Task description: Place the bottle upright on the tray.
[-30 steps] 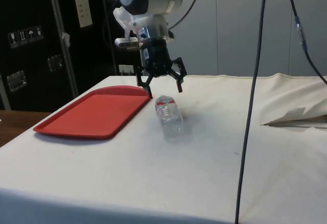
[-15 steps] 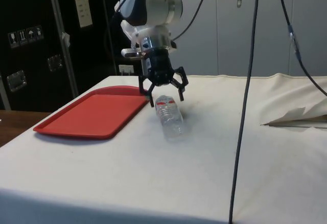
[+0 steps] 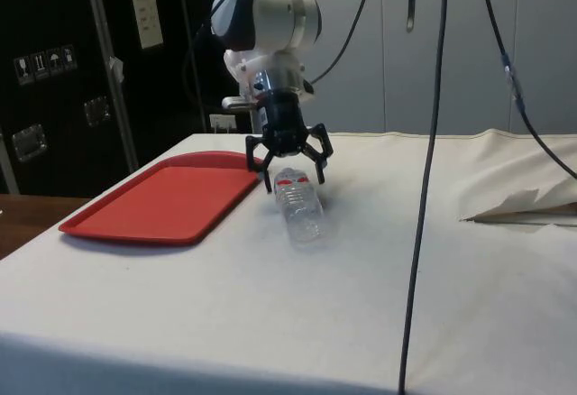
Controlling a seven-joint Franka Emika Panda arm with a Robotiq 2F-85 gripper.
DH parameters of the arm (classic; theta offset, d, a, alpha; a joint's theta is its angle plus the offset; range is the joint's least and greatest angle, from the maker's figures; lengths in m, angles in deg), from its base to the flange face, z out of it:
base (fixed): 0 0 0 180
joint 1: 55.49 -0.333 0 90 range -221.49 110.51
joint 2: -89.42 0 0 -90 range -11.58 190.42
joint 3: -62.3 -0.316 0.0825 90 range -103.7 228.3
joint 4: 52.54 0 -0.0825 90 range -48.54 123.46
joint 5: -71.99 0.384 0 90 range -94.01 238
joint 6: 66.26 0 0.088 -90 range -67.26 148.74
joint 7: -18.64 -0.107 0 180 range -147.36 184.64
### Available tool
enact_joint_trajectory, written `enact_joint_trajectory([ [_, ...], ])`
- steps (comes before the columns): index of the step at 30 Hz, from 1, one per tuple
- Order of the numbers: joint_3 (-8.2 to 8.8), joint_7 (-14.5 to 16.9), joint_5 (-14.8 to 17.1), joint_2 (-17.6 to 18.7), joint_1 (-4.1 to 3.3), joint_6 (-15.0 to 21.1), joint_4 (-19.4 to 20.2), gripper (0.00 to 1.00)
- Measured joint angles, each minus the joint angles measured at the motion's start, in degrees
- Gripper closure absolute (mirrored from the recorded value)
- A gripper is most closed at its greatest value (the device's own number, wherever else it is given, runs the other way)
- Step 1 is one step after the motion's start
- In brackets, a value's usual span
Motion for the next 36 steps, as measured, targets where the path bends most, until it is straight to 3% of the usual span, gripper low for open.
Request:
enact_joint_trajectory([
  [9, 0.86, 1.2, 2.69, 2.23, 0.4, -3.61, -2.41, 0.0],
  [28, 1.6, -0.06, 5.61, 5.5, 0.46, -7.96, -5.33, 0.0],
  [33, 1.78, -0.4, 5.73, 5.67, 0.46, -8.54, -5.67, 0.36],
  [34, 1.78, -0.46, 5.79, 5.67, 0.46, -8.59, -5.67, 0.36],
  [36, 1.83, -0.52, 5.84, 5.67, 0.46, -8.82, -5.79, 0.47],
])
